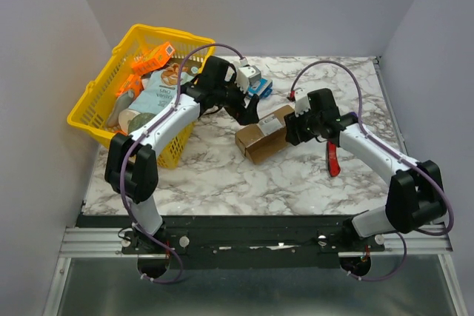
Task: Unpack the express box
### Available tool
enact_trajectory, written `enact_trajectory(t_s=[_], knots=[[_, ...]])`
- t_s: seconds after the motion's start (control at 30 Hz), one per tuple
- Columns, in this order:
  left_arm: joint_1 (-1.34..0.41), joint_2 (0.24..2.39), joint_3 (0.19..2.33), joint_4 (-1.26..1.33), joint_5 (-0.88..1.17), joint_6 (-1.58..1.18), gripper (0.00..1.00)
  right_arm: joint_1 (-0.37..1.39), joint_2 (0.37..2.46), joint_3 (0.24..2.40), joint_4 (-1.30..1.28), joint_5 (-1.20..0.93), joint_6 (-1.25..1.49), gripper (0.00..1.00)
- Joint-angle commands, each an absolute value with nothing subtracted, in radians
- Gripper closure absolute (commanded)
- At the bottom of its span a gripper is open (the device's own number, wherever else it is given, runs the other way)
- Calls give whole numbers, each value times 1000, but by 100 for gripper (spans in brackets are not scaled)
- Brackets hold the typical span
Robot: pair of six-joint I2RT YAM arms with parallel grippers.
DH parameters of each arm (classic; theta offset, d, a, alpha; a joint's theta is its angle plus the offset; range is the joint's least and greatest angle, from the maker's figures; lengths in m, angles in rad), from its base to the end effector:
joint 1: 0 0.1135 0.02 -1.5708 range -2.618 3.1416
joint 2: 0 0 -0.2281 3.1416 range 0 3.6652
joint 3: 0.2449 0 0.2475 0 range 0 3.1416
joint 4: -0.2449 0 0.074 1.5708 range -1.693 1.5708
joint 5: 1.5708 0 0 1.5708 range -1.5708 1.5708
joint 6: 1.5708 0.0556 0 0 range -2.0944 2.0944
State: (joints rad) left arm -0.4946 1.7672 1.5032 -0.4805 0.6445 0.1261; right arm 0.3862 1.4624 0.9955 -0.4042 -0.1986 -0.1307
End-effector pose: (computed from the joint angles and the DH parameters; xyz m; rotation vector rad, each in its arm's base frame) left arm 0.3354 -0.2188 0.2522 1.0149 2.0709 -0.9323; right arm 0.2918 0.1305 0.1875 -0.7120 2.3451 0.3559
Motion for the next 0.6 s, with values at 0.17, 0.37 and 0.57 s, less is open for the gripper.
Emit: enact_trajectory(t_s=[0.17, 0.37, 0.57], knots=[[-505, 1832, 1520, -420, 290, 85, 1, 347, 1459, 1009, -540, -307, 112, 35], [-499, 1853, 1480, -407, 316, 21, 1, 290, 1551, 977, -548, -503, 166, 37], [-499, 1891, 1479, -428, 412, 55, 1, 247, 1678, 1032, -423, -638, 374, 37]])
